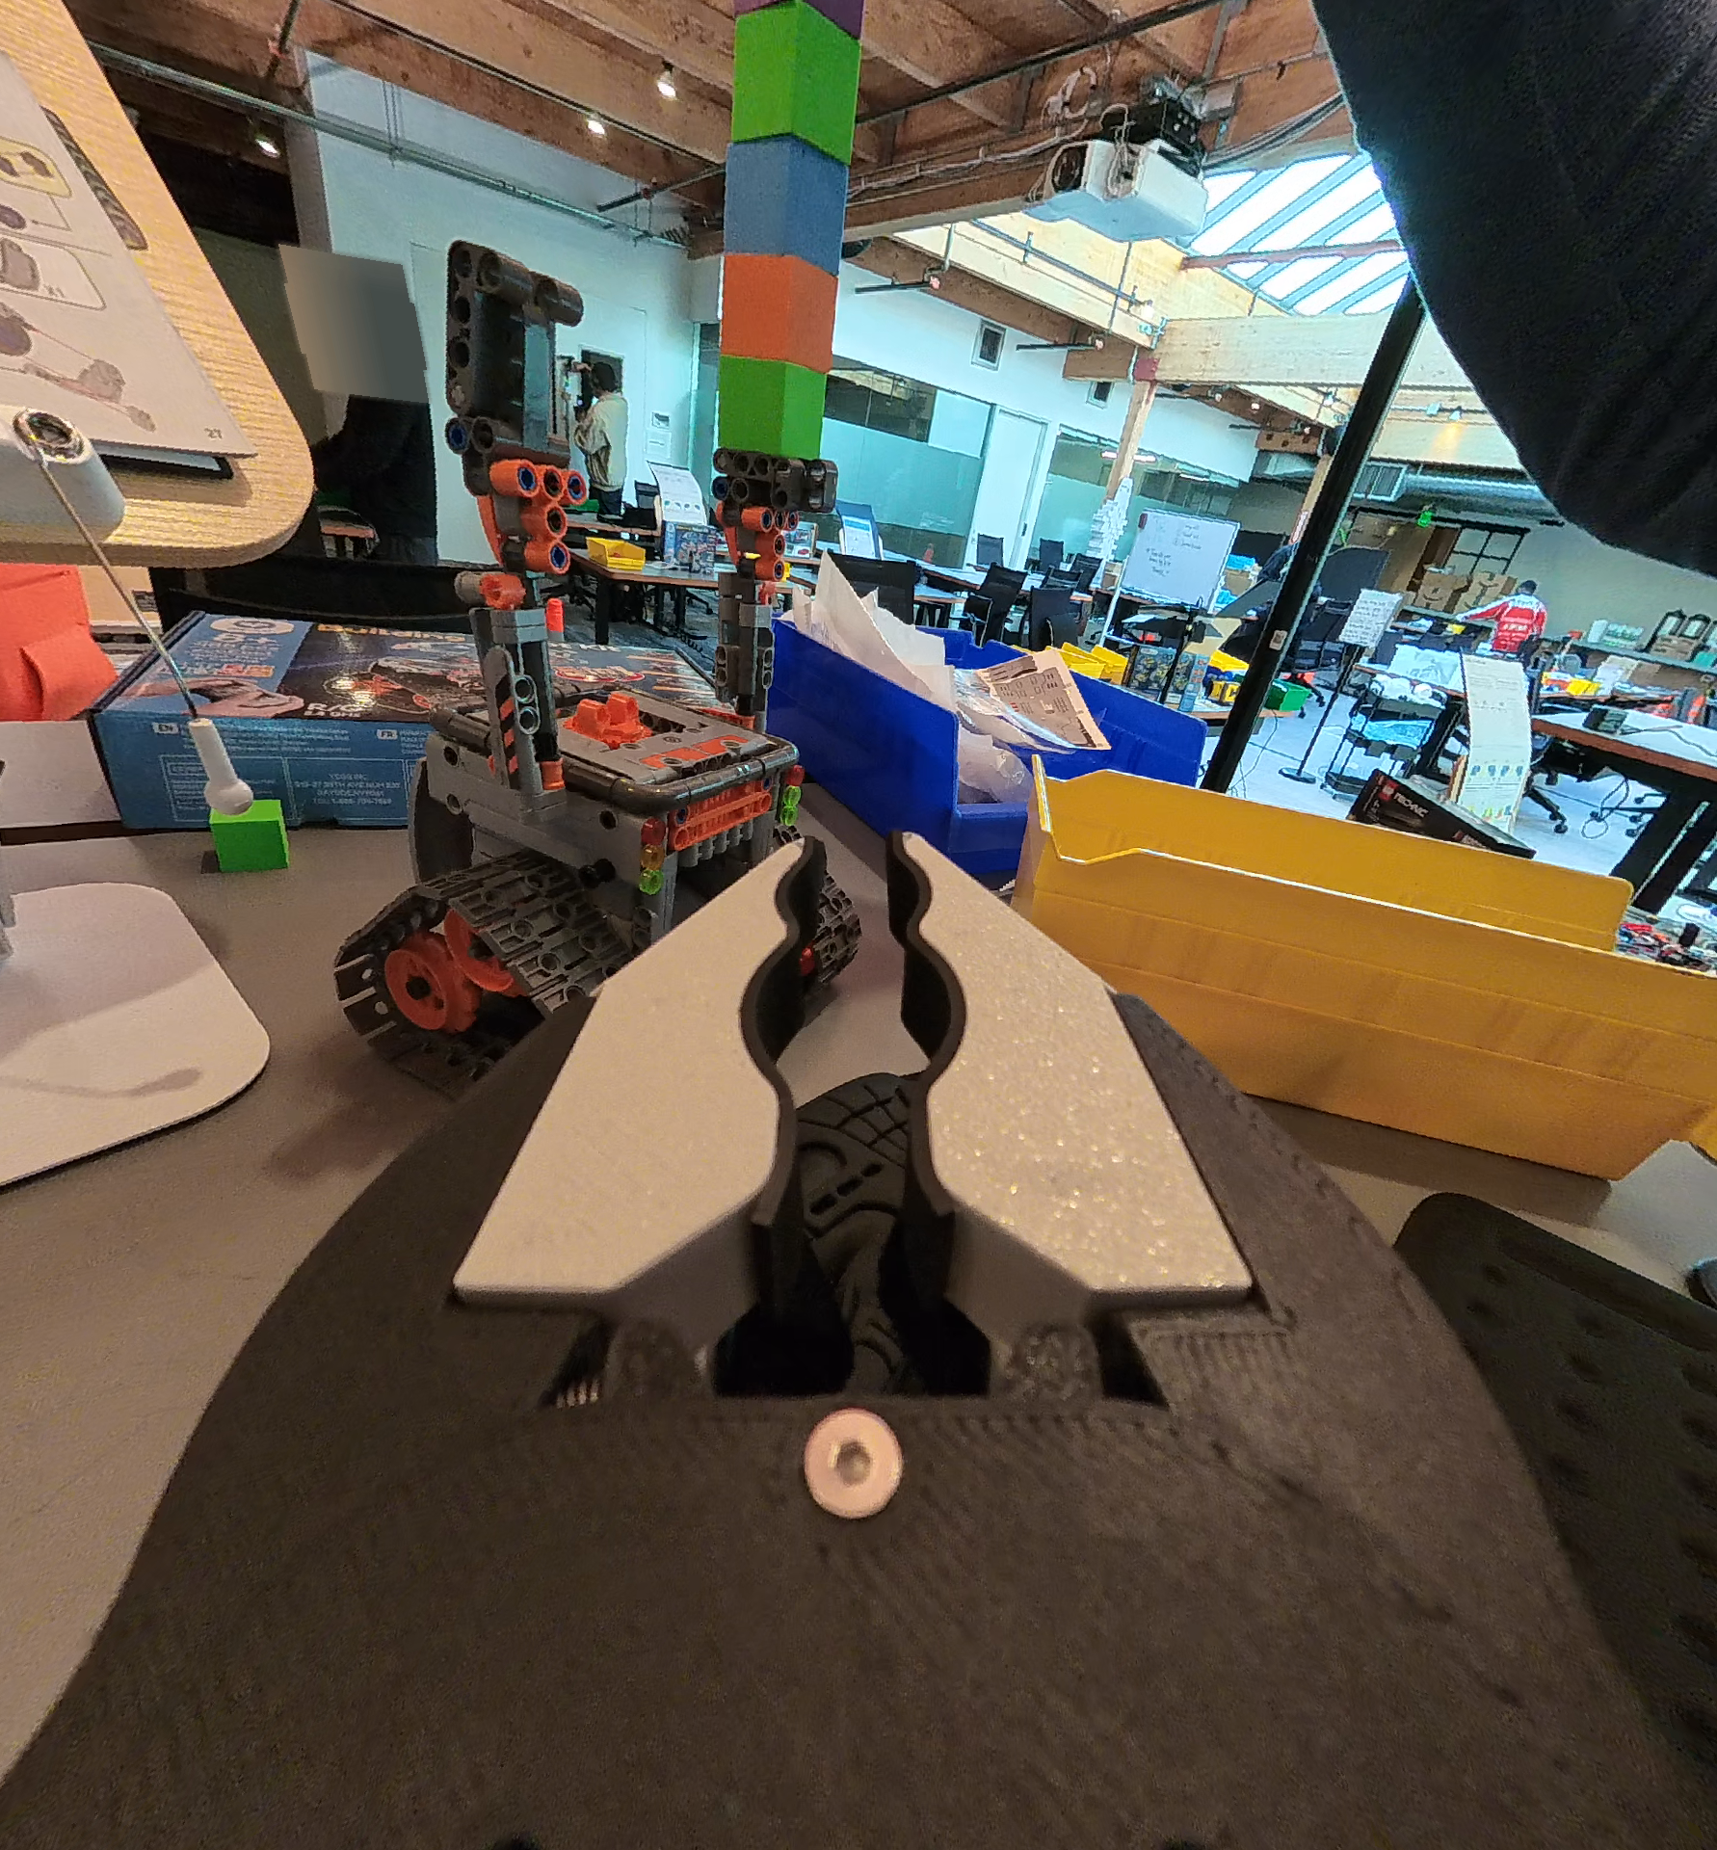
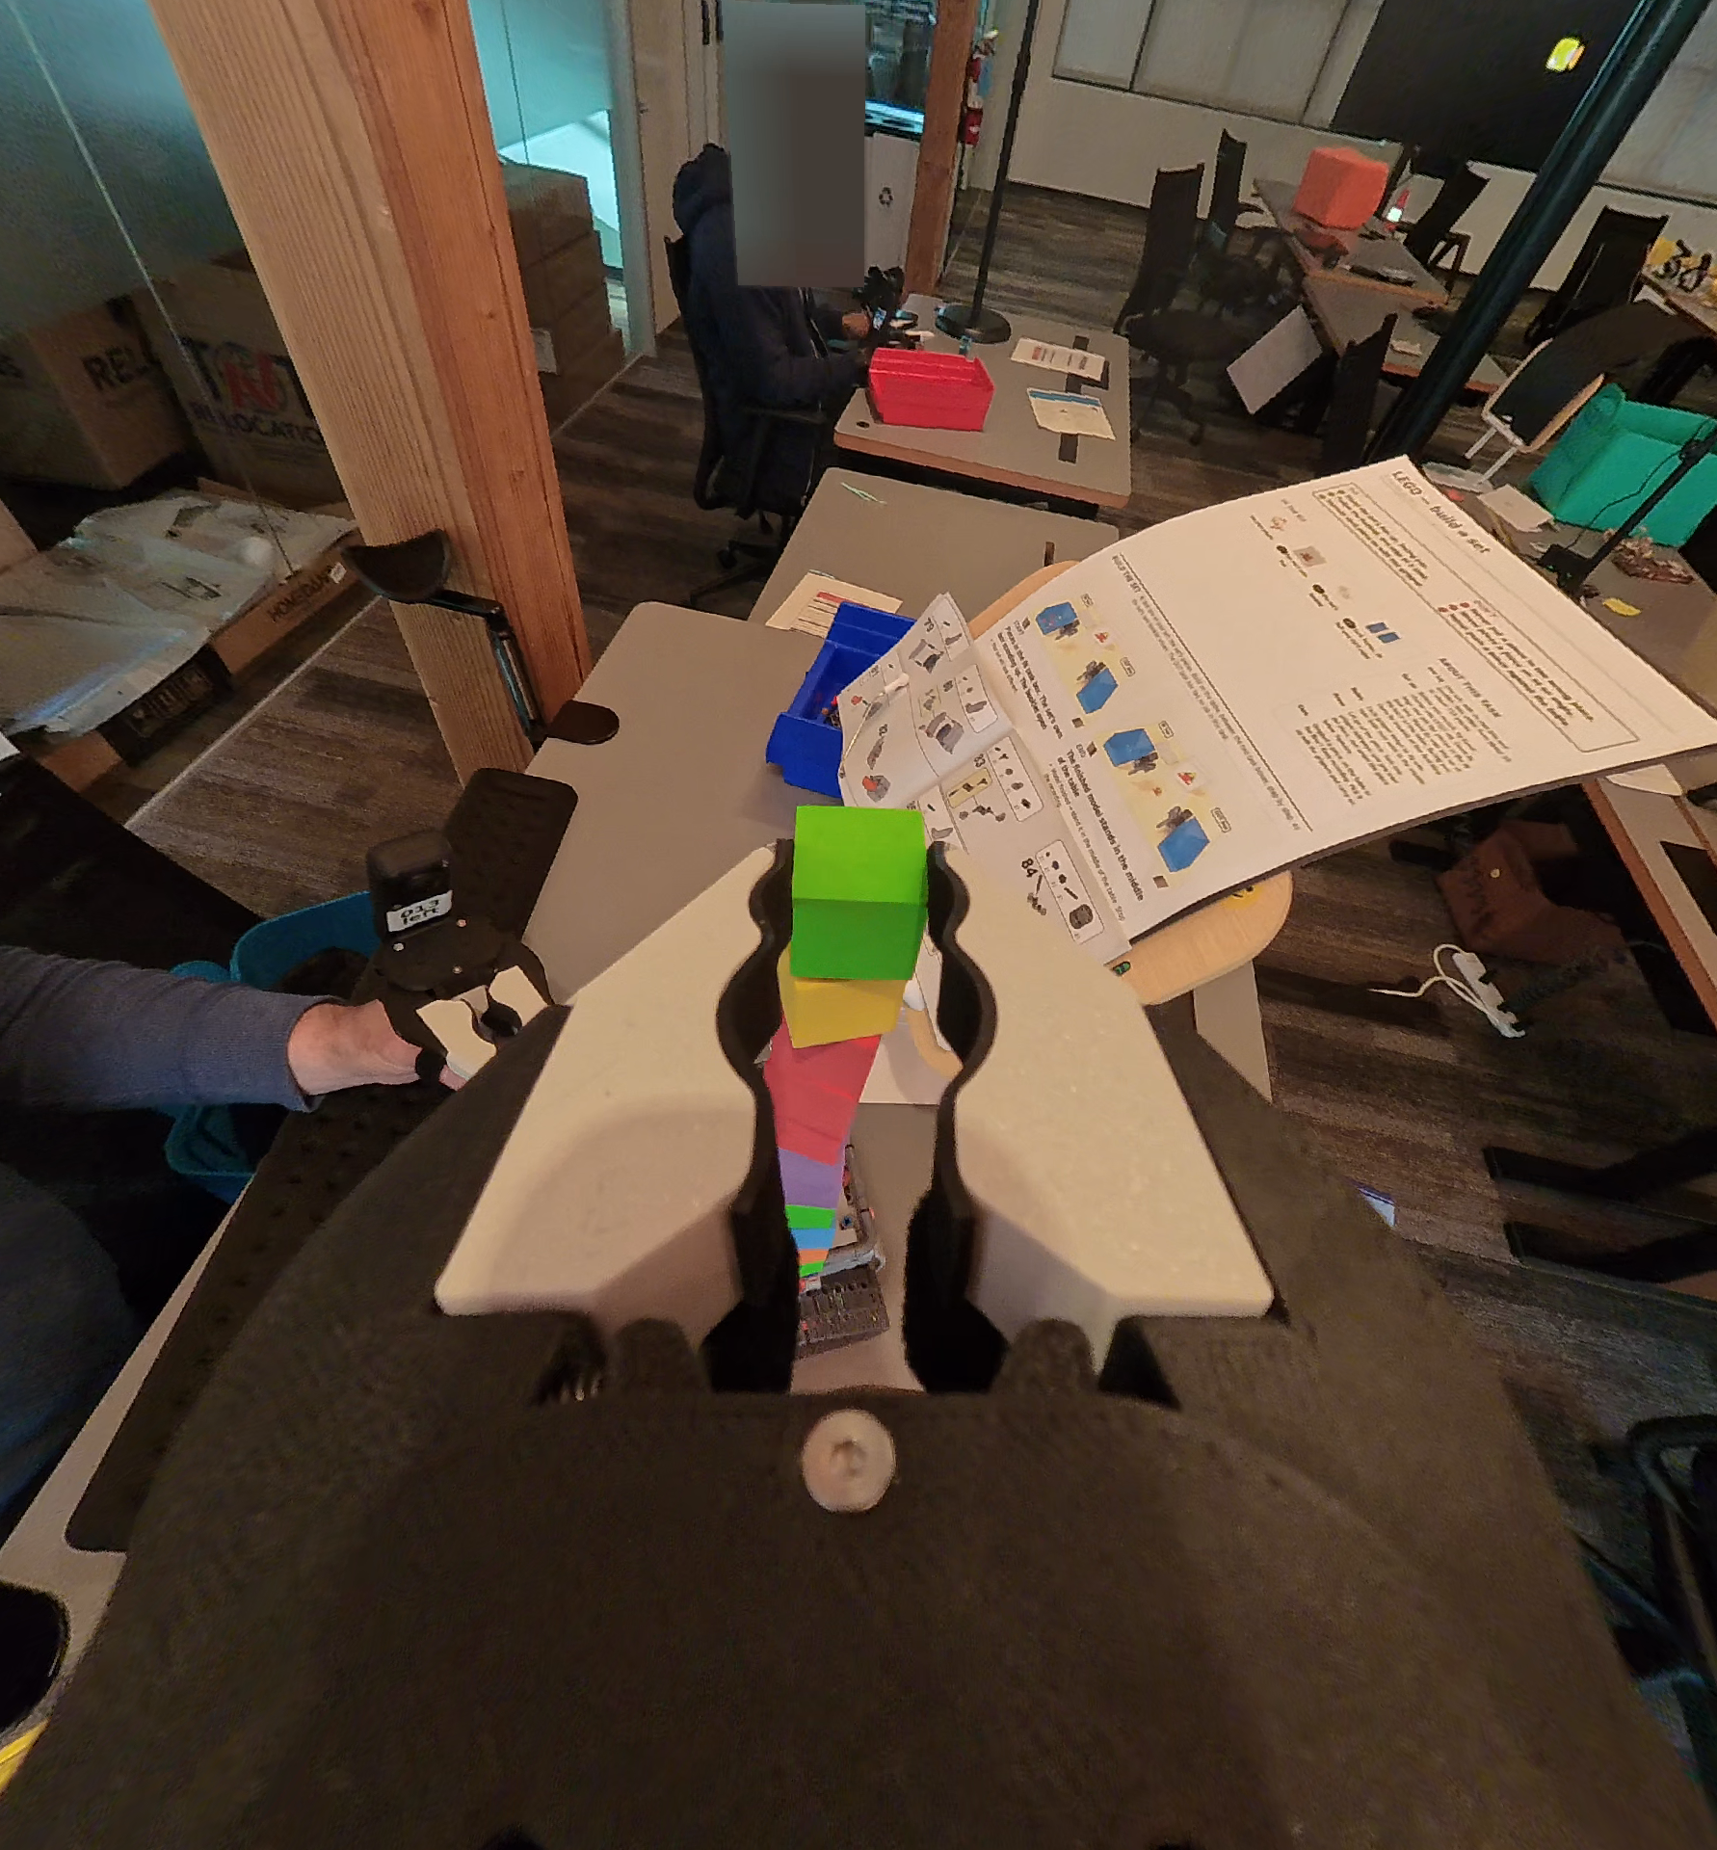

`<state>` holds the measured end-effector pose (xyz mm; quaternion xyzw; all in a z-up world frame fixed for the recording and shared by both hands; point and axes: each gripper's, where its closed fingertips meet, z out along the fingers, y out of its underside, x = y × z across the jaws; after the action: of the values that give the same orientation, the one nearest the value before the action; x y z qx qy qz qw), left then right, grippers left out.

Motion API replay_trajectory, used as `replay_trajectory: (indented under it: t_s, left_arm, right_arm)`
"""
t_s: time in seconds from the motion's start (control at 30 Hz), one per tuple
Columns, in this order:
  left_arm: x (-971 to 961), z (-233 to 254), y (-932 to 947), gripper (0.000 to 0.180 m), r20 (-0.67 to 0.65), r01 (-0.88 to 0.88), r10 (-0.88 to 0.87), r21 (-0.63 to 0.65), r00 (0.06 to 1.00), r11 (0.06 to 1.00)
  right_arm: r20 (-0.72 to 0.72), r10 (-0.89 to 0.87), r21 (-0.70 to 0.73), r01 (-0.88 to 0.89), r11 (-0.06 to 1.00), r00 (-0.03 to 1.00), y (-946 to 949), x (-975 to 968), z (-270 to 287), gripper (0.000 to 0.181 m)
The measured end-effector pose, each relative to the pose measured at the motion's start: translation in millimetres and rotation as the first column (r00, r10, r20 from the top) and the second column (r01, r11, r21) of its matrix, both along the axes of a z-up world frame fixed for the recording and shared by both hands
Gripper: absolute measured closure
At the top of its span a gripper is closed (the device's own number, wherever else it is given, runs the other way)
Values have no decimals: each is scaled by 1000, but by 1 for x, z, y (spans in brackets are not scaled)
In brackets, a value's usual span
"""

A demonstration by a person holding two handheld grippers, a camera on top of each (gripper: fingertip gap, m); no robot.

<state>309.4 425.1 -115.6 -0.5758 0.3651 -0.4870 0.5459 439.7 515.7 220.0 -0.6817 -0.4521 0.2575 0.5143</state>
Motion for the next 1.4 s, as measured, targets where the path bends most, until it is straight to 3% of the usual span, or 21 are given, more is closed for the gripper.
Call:
replay_trajectory:
  t_s: [0.27,0.47,0.6,0.73,0.87,1.0,1.23,1.4]
  left_arm:
    - [1,0,-1,169,-1,7,-7,-1,1000,1000]
    - [0,0,-1,170,2,9,-9,6,1000,1000]
    - [-1,2,-1,170,9,7,-7,8,1000,1000]
    - [-3,3,0,170,21,6,-6,7,1000,1000]
    - [-3,4,-1,170,26,8,-8,8,1000,1000]
    - [-3,5,-2,171,33,12,-12,7,999,1000]
    - [-1,4,-3,171,25,16,-16,7,1000,1000]
    - [0,4,-5,171,16,12,-12,14,1000,1000]
  right_arm:
    - [-3,12,-12,-12,1000,1000,0,-1,-4,155]
    - [-36,-19,28,21,999,999,-3,7,10,129]
    - [-78,-54,81,61,995,995,-24,23,24,128]
    - [0,-113,134,112,985,994,-62,35,5,128]
    - [132,-111,72,102,992,985,-111,37,-56,131]
    - [362,-97,-67,129,989,927,-146,41,-166,136]
    - [551,63,-329,148,933,832,-200,41,-328,140]
    - [680,164,-395,169,903,715,-227,40,-392,139]
